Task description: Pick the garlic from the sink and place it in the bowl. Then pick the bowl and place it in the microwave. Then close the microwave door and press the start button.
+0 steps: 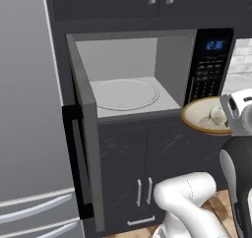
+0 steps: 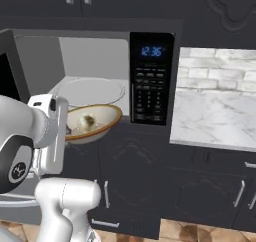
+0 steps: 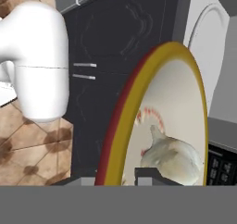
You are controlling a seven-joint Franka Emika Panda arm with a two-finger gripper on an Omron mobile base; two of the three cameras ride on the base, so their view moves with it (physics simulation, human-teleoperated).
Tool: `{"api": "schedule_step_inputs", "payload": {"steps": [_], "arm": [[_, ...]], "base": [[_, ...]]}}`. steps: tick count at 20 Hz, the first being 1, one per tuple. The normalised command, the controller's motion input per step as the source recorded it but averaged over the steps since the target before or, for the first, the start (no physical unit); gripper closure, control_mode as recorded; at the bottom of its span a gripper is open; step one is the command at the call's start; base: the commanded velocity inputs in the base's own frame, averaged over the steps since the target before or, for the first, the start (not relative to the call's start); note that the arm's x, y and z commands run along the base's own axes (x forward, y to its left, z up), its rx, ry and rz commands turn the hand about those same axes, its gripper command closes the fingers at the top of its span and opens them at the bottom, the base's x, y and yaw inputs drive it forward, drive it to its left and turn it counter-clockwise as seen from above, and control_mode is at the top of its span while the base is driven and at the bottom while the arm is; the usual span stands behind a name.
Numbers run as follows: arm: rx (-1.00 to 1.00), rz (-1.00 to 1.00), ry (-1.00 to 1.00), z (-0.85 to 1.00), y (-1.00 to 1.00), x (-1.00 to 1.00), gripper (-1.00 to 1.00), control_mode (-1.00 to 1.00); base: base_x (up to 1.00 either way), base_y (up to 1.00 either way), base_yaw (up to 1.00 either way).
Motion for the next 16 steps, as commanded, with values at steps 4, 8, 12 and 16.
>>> {"api": "schedule_step_inputs", "payload": {"steps": [4, 8, 12, 16], "arm": [[0.0, 0.0, 0.0, 0.0, 0.0, 0.0, 1.0, 1.0], [0.0, 0.0, 0.0, 0.0, 0.0, 0.0, 1.0, 1.0], [0.0, 0.04, 0.0, 0.0, 0.16, 0.0, 1.0, -1.0], [0.01, 0.25, 0.0, 0.0, 0.81, 0.29, 1.0, -1.0]], "base": [[0.0, 0.01, 0.02], [0.0, 0.09, 0.06], [0.0, 0.15, 0.05], [0.0, 0.0, 0.0]]}}
